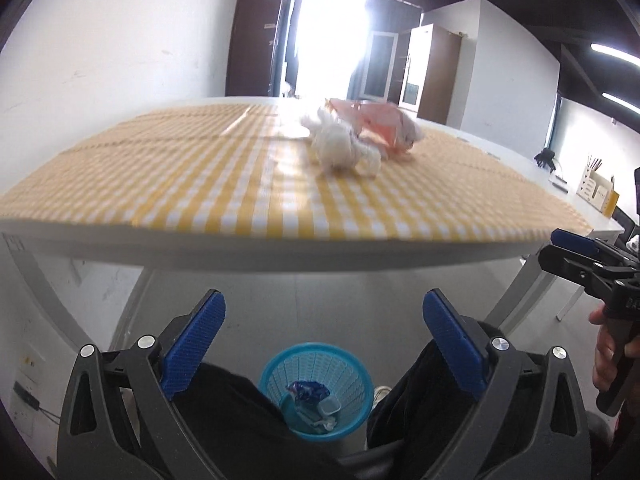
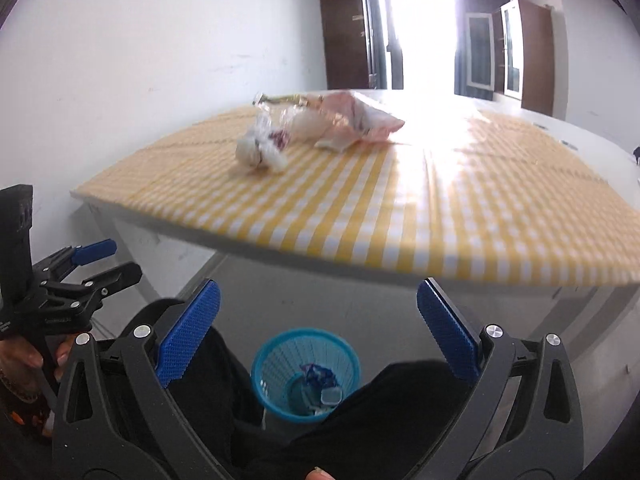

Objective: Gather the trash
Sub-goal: 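Raise both tools back up toward the table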

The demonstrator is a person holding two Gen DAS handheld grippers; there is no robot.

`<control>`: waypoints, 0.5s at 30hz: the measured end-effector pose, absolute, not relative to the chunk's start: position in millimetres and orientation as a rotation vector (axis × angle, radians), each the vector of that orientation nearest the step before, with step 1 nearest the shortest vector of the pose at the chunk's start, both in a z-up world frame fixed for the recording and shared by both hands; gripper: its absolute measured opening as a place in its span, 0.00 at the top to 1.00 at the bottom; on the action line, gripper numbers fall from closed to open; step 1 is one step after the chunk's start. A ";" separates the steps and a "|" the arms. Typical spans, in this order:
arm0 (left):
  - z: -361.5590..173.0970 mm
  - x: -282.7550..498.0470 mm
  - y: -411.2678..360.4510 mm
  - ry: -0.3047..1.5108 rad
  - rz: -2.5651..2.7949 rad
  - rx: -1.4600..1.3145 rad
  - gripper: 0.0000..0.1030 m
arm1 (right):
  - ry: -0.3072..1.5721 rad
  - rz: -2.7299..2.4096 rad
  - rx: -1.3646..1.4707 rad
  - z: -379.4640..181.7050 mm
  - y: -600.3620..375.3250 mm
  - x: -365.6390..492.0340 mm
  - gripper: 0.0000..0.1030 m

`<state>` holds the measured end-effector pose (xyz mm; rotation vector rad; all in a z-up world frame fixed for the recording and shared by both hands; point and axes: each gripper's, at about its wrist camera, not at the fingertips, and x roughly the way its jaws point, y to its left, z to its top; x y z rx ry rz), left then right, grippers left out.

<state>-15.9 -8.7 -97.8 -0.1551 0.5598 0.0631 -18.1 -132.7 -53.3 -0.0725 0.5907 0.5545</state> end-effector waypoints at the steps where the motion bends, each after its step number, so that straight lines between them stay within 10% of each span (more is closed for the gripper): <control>1: -92.9 -12.4 -9.8 0.553 0.056 -0.149 0.06 | 0.581 0.552 -0.071 -48.2 -131.4 -13.5 0.08; 15: -53.4 45.2 2.4 0.518 0.029 -0.106 0.06 | 0.545 0.468 -0.075 -8.8 -120.4 61.0 0.09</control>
